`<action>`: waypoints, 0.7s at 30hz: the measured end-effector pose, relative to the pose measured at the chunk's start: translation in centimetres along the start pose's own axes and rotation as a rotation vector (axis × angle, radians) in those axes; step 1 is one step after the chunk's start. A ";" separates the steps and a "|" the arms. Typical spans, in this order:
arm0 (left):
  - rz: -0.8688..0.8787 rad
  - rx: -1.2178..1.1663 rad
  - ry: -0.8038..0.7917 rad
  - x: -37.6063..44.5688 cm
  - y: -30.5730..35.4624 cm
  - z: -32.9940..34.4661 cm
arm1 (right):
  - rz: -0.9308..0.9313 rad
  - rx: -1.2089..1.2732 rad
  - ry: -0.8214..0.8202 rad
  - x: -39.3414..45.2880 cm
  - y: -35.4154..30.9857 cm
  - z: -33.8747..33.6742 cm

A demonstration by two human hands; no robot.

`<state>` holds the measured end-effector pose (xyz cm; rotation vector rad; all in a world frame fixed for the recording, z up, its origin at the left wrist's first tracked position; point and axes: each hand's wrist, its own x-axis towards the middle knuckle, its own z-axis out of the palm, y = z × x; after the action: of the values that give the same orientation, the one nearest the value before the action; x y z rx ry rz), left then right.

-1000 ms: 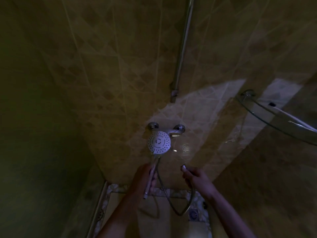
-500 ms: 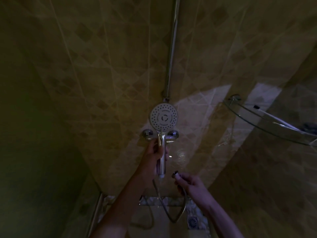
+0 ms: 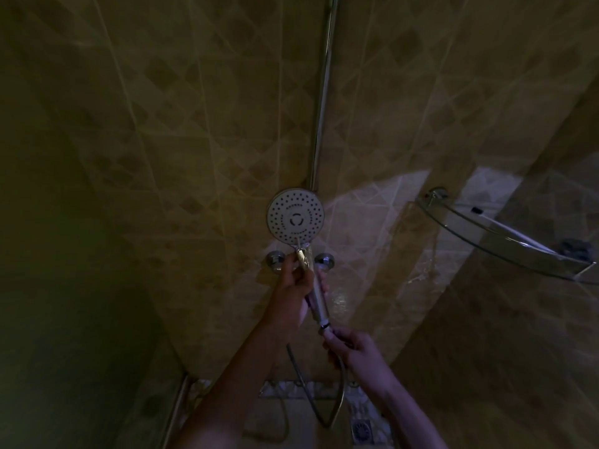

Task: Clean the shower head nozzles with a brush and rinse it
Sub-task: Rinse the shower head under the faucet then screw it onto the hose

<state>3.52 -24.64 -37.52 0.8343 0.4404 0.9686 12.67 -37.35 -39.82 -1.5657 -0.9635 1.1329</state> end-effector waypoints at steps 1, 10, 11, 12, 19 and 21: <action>0.000 -0.005 -0.004 0.0 0.0 0.0 | 0.004 0.008 0.011 0.1 0.1 0.1; 0.014 -0.011 -0.055 -0.4 0.0 0.5 | -0.019 0.082 0.052 0.2 0.5 0.5; 0.015 -0.015 -0.051 -0.4 0.0 0.6 | -0.019 0.092 0.054 0.2 0.6 0.6; 0.018 -0.020 -0.046 -0.3 -0.1 0.6 | -0.020 0.099 0.057 0.2 0.6 0.6; -0.053 0.019 0.004 0.0 -0.3 -0.1 | -0.034 0.133 0.049 -0.2 0.4 0.5; -0.072 0.009 0.014 0.2 -0.3 -0.2 | -0.025 0.159 0.053 -0.2 0.4 0.6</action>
<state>3.66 -24.53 -37.84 0.8154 0.4840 0.9069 12.09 -37.47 -40.26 -1.4453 -0.8348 1.1175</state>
